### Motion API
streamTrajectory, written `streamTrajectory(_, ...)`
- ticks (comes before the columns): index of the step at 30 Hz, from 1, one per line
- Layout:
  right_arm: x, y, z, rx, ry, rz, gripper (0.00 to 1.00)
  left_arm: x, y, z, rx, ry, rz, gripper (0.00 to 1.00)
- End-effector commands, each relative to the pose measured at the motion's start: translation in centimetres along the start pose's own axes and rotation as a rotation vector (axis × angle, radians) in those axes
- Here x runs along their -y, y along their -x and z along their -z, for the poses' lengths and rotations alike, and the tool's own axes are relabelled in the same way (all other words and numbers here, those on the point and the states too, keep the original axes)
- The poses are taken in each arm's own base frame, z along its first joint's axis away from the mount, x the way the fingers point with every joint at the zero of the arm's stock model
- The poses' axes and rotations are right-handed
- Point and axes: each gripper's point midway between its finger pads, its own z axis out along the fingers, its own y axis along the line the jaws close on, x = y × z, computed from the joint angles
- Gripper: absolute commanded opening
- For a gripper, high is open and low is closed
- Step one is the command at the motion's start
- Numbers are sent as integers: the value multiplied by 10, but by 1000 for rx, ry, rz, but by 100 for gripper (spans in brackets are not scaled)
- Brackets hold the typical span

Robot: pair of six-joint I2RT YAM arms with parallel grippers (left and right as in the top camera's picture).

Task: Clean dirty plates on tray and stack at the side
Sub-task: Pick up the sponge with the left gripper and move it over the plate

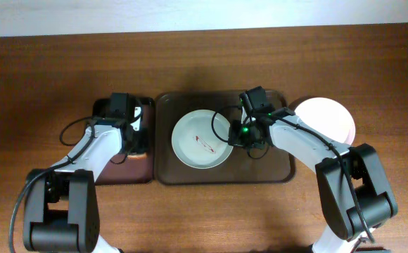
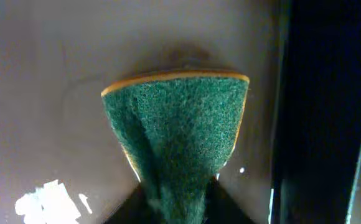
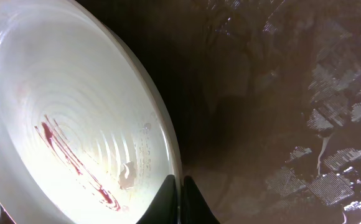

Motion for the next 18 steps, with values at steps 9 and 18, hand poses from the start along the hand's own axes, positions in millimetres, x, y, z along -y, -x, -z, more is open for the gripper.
streamTrajectory(9, 0, -2, -3, -8, -1, 1, 4, 0, 8, 4, 43, 0, -4, 0)
streamTrajectory(18, 0, -3, -3, -9, -1, 1, 4, -5, 60, 96, 356, -23, 22, 0)
